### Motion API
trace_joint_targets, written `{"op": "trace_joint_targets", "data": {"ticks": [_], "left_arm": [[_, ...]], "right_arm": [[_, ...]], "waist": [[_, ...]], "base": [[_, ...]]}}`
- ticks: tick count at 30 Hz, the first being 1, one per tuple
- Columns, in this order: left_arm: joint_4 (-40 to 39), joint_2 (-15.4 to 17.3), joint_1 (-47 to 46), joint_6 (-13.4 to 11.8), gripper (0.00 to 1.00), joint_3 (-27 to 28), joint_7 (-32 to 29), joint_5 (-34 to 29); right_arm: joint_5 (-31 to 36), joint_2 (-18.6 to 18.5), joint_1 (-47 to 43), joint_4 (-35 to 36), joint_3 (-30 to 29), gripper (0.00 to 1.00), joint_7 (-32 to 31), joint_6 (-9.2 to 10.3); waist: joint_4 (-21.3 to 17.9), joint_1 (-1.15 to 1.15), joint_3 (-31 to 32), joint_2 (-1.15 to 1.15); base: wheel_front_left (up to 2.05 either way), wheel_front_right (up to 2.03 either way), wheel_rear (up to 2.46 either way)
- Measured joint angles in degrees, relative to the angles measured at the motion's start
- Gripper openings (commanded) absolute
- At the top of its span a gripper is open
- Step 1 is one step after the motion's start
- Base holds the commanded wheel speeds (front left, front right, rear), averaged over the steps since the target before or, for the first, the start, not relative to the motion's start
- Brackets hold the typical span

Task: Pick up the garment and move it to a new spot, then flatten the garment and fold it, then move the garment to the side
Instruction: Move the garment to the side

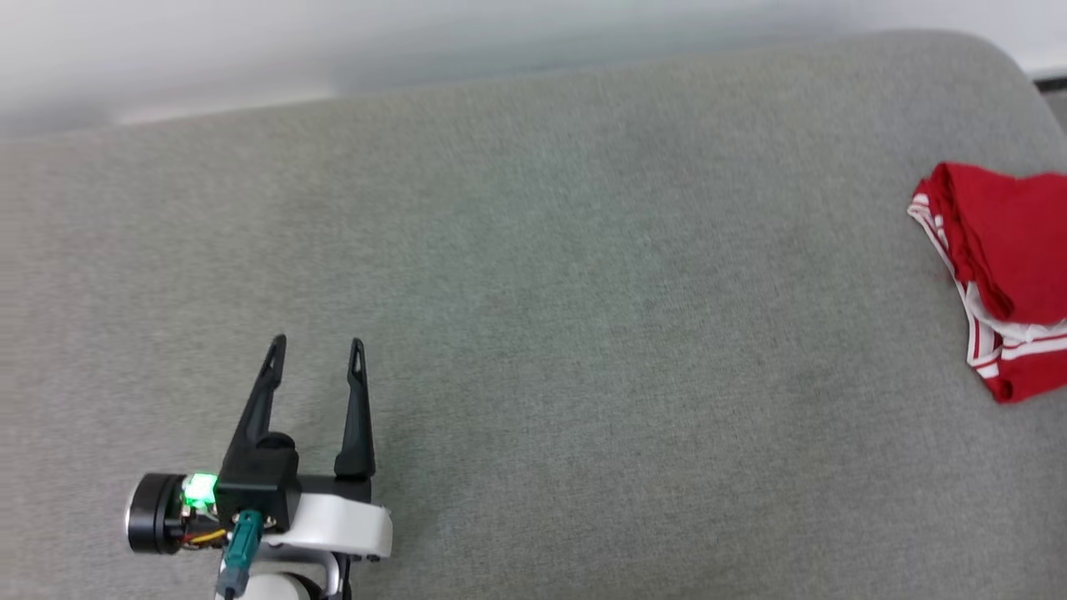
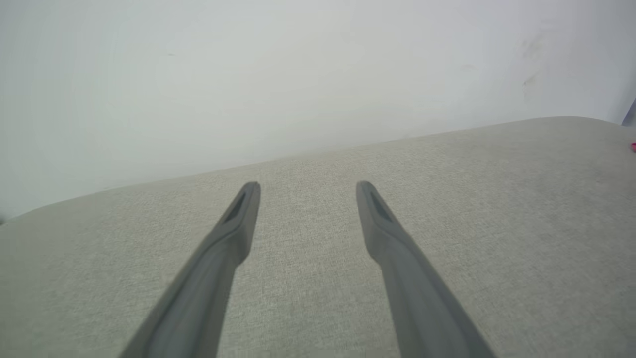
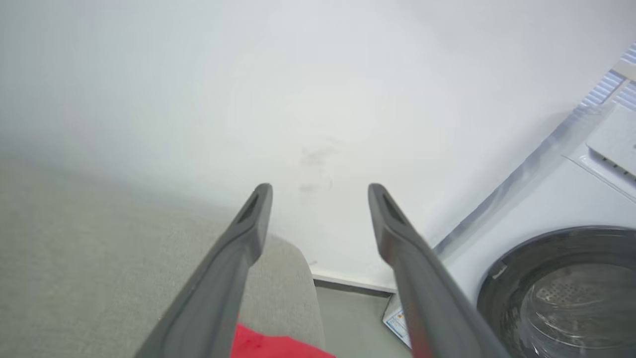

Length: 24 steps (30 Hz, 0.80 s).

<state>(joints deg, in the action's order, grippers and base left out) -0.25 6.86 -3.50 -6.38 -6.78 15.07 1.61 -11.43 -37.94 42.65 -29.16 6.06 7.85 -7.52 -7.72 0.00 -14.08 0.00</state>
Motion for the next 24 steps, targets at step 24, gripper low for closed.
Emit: {"op": "trace_joint_targets", "data": {"ticks": [24], "left_arm": [[1.9,-1.8,5.6,0.8,1.0,2.1,0.0,0.5]], "right_arm": [[7.4,32.9,-36.7,28.8,-8.8,1.0,7.2,0.01]], "waist": [[10.7,-0.01,11.4,0.0]], "base": [[0.0,0.0,0.0]]}}
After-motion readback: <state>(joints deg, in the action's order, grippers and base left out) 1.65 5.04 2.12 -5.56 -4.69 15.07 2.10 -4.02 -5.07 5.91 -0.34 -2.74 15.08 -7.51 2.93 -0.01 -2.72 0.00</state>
